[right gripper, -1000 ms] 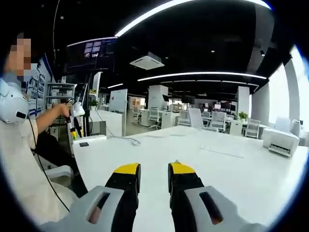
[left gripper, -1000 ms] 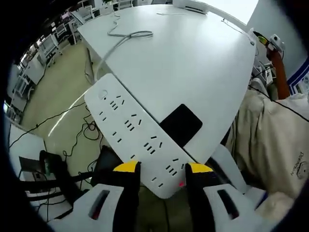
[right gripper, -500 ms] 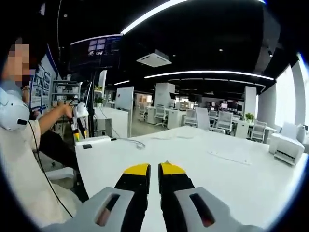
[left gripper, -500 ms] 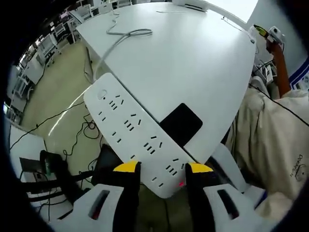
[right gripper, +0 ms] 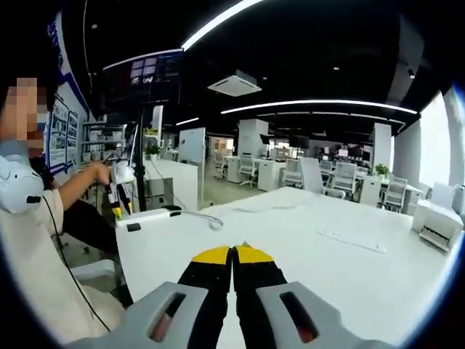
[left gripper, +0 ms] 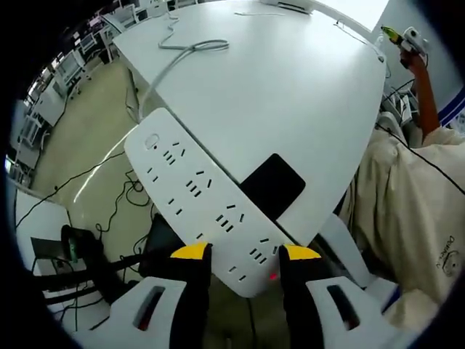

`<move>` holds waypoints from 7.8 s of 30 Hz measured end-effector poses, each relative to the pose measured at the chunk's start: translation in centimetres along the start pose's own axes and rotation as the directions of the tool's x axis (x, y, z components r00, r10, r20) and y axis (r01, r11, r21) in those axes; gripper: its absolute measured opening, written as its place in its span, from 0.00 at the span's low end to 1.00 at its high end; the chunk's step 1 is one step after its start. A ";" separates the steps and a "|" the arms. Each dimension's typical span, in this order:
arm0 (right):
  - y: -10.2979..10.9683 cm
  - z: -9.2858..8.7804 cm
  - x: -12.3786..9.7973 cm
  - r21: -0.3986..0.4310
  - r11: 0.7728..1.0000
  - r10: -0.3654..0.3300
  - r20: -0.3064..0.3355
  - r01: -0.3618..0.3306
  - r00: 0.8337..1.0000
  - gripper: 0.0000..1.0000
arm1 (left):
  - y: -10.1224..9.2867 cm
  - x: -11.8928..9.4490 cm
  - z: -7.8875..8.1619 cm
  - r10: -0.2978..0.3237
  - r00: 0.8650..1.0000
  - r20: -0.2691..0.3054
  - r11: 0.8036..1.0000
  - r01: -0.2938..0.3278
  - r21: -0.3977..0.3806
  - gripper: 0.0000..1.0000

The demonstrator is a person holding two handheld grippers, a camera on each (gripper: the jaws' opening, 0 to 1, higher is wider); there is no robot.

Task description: Pick up the power strip scattered on the table, fix it on the side mounting bracket of the table, and press the switch

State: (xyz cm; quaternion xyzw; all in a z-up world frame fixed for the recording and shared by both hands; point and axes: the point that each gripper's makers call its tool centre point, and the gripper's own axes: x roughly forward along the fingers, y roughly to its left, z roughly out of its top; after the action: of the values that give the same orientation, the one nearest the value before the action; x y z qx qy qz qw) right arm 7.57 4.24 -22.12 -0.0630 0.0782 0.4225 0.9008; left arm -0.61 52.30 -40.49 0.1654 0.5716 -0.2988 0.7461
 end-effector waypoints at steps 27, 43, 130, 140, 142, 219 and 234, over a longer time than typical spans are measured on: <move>2.7 8.0 7.9 -0.067 0.984 0.148 -0.185 -0.163 0.972 0.00 | -0.1 0.0 0.0 0.001 1.000 -0.001 1.000 -0.001 0.001 0.42; 6.1 10.6 11.9 -0.113 0.960 0.219 -0.269 -0.256 0.938 0.00 | 0.0 0.0 0.0 0.000 1.000 -0.002 1.000 0.000 -0.002 0.42; 22.9 8.6 35.3 -0.140 0.797 0.417 -0.576 -0.588 0.703 0.00 | -0.3 0.1 0.0 -0.006 1.000 0.018 1.000 0.006 0.005 0.41; 24.9 5.9 36.8 -0.123 0.780 0.420 -0.625 -0.614 0.658 0.00 | -0.5 -0.1 0.0 -0.007 1.000 0.019 1.000 0.007 0.007 0.41; 25.2 5.3 37.2 -0.119 0.776 0.420 -0.634 -0.619 0.649 0.00 | -0.5 -0.1 0.0 -0.007 1.000 0.021 1.000 0.007 0.007 0.41; 28.9 -8.8 44.5 0.023 0.739 0.400 -0.819 -0.673 0.411 0.00 | -0.5 0.1 0.0 -0.008 1.000 0.027 1.000 0.007 0.018 0.41; 28.9 -9.0 44.8 0.006 0.744 0.374 -0.833 -0.669 0.409 0.00 | -0.6 0.1 0.0 -0.005 1.000 0.024 1.000 0.004 0.011 0.41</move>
State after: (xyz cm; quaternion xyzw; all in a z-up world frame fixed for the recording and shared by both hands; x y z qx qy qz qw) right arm 12.79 54.66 -41.01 -0.3640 0.4120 0.6180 0.5620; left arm -0.95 51.85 -40.58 0.1647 0.5615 -0.3055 0.7512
